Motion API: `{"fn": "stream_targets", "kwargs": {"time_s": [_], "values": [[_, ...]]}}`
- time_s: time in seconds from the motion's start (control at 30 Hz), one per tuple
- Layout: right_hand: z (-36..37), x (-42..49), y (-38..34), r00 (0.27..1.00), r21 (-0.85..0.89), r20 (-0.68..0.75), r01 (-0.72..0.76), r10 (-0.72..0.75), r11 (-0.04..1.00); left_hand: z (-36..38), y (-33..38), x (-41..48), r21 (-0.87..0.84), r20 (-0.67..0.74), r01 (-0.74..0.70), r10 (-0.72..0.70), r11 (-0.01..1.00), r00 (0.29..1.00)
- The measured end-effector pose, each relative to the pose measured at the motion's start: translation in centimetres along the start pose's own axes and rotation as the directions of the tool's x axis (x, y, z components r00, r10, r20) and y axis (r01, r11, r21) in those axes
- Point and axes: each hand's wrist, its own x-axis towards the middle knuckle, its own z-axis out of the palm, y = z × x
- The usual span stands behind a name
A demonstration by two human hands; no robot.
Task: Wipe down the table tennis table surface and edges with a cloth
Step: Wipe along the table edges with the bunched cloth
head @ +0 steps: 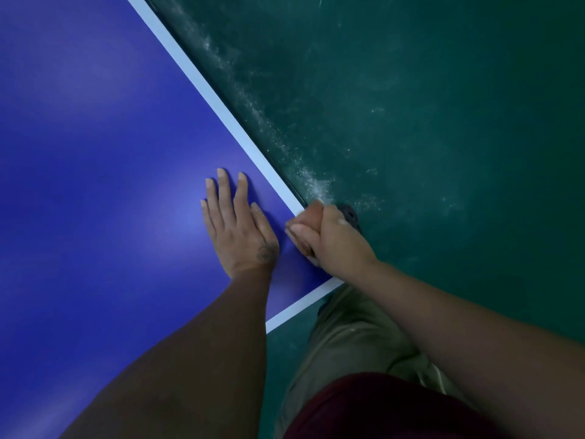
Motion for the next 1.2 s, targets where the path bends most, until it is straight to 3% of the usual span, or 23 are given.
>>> {"fn": "stream_targets", "kwargs": {"time_s": [0.1, 0.23, 0.33, 0.57, 0.77, 0.83, 0.97, 1.2], "values": [[0.1, 4.0, -4.6, 0.997, 0.022, -0.057, 0.054, -0.053, 0.998, 0.0, 0.0, -0.1, 0.009, 0.002, 0.01, -0.01, 1.0, 1.0], [-1.3, 7.5, -9.3, 0.999, -0.02, -0.002, 0.054, -0.054, 0.998, 0.0, -0.2, -0.1, 0.02, -0.044, 0.142, -0.141, 0.99, 0.989], [-1.8, 5.9, -8.5, 0.998, -0.001, 0.024, 0.057, -0.057, 0.998, 0.0, -0.3, -0.2, 0.032, -0.035, 0.227, -0.225, 0.973, 0.974], [-1.0, -1.1, -2.0, 0.994, -0.062, 0.066, -0.083, 0.087, 0.995, 0.5, -0.6, -0.5, 0.02, 0.001, 0.203, -0.203, 0.979, 0.979], [-0.5, 2.1, -5.8, 0.993, -0.029, 0.017, -0.118, 0.118, 0.993, 1.0, -0.5, -0.6, 0.015, -0.005, 0.19, -0.19, 0.982, 0.982], [-0.5, 4.2, -7.9, 0.995, 0.033, -0.007, -0.102, 0.102, 0.994, 1.1, -0.6, -0.6, 0.021, -0.005, 0.193, -0.193, 0.981, 0.981], [-0.9, 8.4, -12.5, 0.999, -0.015, -0.038, -0.034, 0.033, 0.999, 1.4, -0.8, -0.7, 0.031, -0.025, 0.188, -0.187, 0.982, 0.982], [-3.9, 11.9, -17.7, 0.996, -0.103, 0.057, 0.068, -0.063, 0.992, 0.3, -0.2, -0.2, -0.037, -0.012, 0.251, -0.252, 0.967, 0.968]]}}
